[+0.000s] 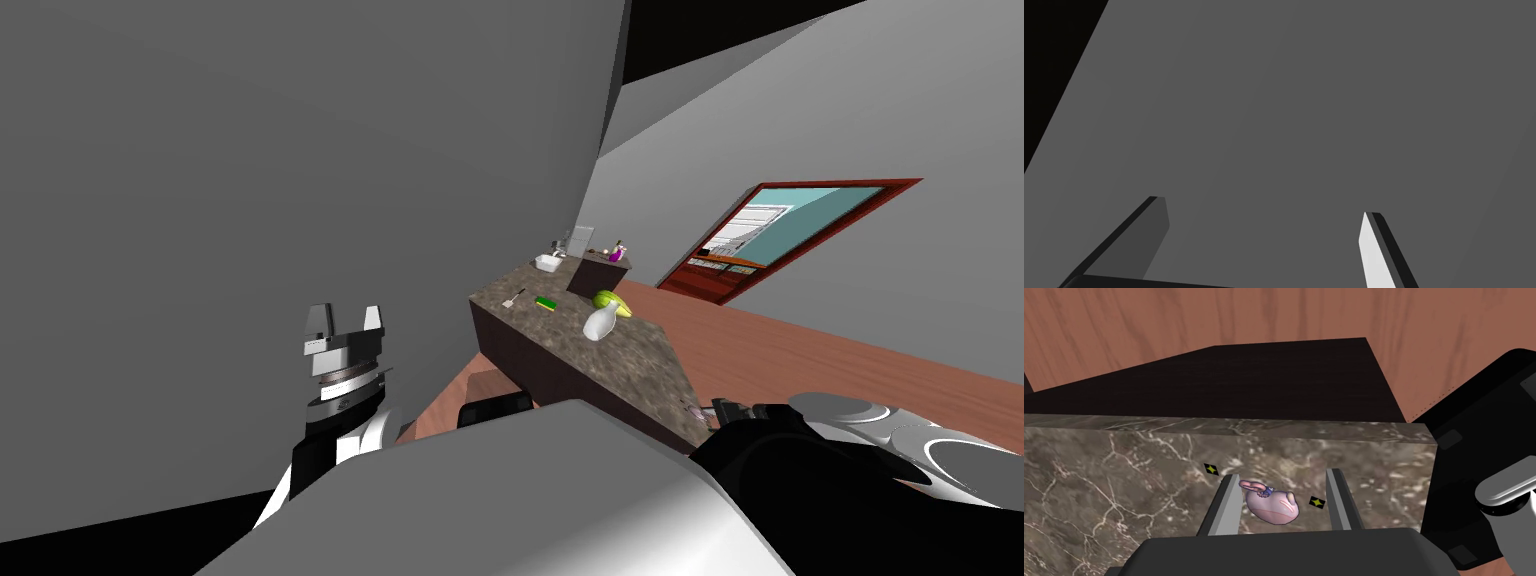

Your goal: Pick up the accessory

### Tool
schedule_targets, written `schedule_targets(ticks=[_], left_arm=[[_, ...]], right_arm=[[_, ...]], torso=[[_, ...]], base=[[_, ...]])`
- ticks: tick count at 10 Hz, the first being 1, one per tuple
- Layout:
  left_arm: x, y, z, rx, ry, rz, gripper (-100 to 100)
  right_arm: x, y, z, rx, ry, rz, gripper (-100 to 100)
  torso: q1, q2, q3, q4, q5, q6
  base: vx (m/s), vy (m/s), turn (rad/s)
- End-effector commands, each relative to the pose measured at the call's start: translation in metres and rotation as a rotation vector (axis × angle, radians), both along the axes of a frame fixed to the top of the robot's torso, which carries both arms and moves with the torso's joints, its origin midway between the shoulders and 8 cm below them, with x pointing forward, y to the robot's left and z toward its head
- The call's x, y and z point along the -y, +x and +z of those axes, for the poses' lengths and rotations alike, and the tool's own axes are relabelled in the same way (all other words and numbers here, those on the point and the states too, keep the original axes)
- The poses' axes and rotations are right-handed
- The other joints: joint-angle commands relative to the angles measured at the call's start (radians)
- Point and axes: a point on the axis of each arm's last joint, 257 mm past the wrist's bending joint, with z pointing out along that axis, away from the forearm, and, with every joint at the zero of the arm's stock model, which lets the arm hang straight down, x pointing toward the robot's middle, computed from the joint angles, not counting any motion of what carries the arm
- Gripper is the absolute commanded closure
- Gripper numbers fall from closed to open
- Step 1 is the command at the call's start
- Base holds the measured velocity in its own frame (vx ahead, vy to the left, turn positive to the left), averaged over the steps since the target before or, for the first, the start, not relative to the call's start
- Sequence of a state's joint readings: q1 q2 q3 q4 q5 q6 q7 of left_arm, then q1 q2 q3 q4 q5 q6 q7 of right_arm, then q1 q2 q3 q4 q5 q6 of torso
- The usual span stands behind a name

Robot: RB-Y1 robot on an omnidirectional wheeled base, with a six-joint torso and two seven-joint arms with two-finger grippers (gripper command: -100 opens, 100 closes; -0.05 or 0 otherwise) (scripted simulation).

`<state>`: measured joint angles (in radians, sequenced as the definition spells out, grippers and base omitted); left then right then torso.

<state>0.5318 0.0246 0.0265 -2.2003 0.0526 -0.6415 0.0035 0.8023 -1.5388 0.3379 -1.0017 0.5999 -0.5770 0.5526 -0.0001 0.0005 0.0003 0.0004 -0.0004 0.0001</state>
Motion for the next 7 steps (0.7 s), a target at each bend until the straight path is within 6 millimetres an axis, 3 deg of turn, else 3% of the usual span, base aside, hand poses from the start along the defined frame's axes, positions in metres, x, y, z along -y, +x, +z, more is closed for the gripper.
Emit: schedule_targets(ticks=[1, 3, 4, 5, 7], left_arm=[[0.0, 0.0, 0.0, 0.0, 0.0, 0.0, 0], [0.0, 0.0, 0.0, 0.0, 0.0, 0.0, 0], [0.0, 0.0, 0.0, 0.0, 0.0, 0.0, 0], [0.0, 0.0, 0.0, 0.0, 0.0, 0.0, 0], [0.0, 0.0, 0.0, 0.0, 0.0, 0.0, 0]], right_arm=[[0.0, 0.0, 0.0, 0.0, 0.0, 0.0, 100], [0.0, 0.001, 0.0, 0.001, -0.001, 0.0, 100], [0.0, 0.001, 0.0, 0.001, -0.001, 0.0, 0], [0.004, 0.01, 0.012, -0.002, 0.0, 0.013, 100], [0.005, 0.012, 0.012, -0.001, -0.003, 0.015, 100]], torso=[[0.0, 0.0, 0.0, 0.0, 0.0, 0.0], [0.0, 0.0, 0.0, 0.0, 0.0, 0.0], [0.0, 0.0, 0.0, 0.0, 0.0, 0.001], [0.0, 0.0, 0.0, 0.0, 0.0, 0.001], [0.004, 0.001, 0.0, 0.0, 0.001, 0.002]], base=[[0.0, 0.0, 0.0], [0.0, 0.0, 0.0], [0.0, 0.0, 0.0], [-0.008, 0.031, -0.114], [-0.011, 0.031, -0.053]])
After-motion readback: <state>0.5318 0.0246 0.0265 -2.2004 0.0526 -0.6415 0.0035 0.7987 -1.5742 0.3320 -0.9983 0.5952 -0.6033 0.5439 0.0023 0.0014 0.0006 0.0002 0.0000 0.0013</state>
